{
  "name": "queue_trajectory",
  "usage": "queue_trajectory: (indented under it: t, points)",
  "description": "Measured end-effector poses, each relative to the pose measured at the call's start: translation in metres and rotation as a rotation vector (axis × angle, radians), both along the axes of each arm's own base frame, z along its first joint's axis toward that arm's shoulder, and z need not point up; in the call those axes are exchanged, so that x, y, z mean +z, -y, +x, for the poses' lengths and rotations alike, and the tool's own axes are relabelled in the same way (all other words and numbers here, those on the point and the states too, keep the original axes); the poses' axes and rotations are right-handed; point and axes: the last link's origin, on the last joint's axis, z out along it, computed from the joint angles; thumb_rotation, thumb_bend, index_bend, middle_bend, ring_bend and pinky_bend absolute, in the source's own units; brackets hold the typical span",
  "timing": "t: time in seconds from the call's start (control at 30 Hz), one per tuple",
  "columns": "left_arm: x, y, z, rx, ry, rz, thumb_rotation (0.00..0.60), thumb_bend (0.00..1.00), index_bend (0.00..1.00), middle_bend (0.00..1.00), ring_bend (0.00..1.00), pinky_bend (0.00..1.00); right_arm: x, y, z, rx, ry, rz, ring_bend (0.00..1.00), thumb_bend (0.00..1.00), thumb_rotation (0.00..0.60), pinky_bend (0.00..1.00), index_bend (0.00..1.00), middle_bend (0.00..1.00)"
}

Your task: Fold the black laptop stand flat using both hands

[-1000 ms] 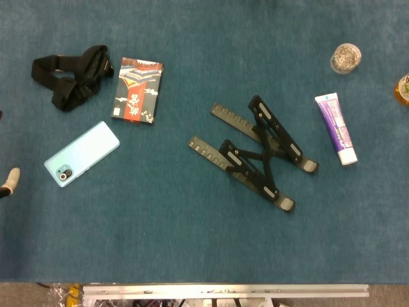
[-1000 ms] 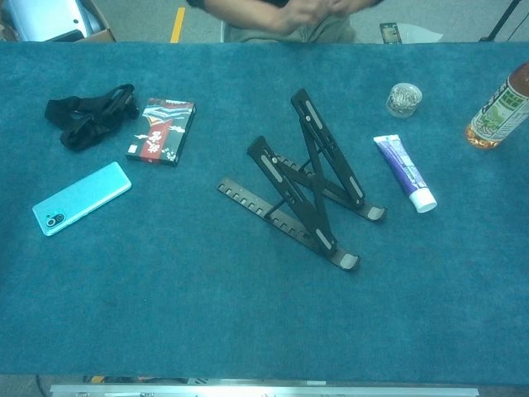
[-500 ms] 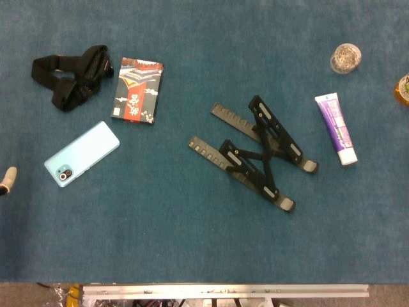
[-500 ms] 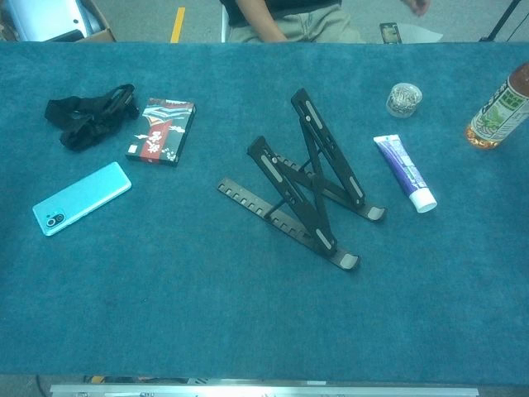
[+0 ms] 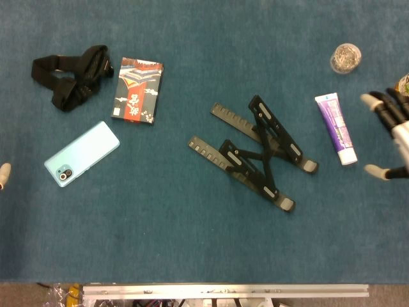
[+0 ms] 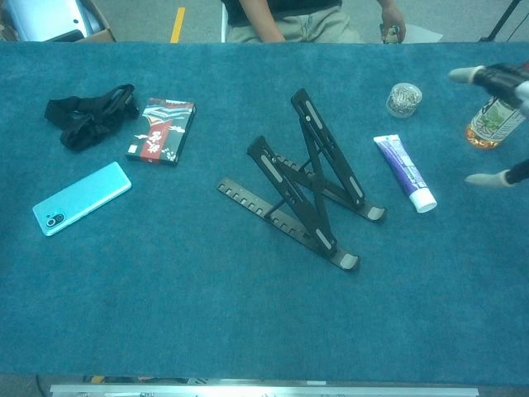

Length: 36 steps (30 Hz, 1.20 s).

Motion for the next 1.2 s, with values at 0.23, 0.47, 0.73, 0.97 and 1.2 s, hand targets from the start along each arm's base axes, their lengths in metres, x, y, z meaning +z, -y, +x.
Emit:
queue_trajectory:
  t: [0.23,0.47,0.73,0.97,1.2]
  points:
    - [0.003,-0.001,0.0,0.005,-0.004,0.001,0.6,0.28,0.0,0.0,0.0,0.0,-0.04,0.014,0.01,-0.003,0.015,0.019,0.0,0.02,0.546,0.12,0.0,0.01]
    - [0.006,0.001,-0.002,0.017,-0.009,0.002,0.6,0.28,0.0,0.0,0.0,0.0,-0.074,0.031,0.017,0.003,0.012,0.047,0.0,0.01,0.546,0.12,0.0,0.0]
    - [0.009,0.001,-0.004,0.028,-0.012,0.003,0.6,0.29,0.0,0.0,0.0,0.0,-0.104,0.043,0.028,0.031,0.016,0.065,0.0,0.01,0.545,0.11,0.0,0.0]
    - [0.01,0.001,-0.004,0.036,-0.012,-0.004,0.6,0.29,0.0,0.0,0.0,0.0,-0.124,0.041,0.036,0.062,0.007,0.079,0.0,0.01,0.543,0.08,0.0,0.0]
    - [0.01,0.001,-0.005,0.038,-0.011,-0.009,0.6,0.28,0.0,0.0,0.0,0.0,-0.144,0.036,0.039,0.089,-0.015,0.094,0.0,0.01,0.542,0.08,0.0,0.0]
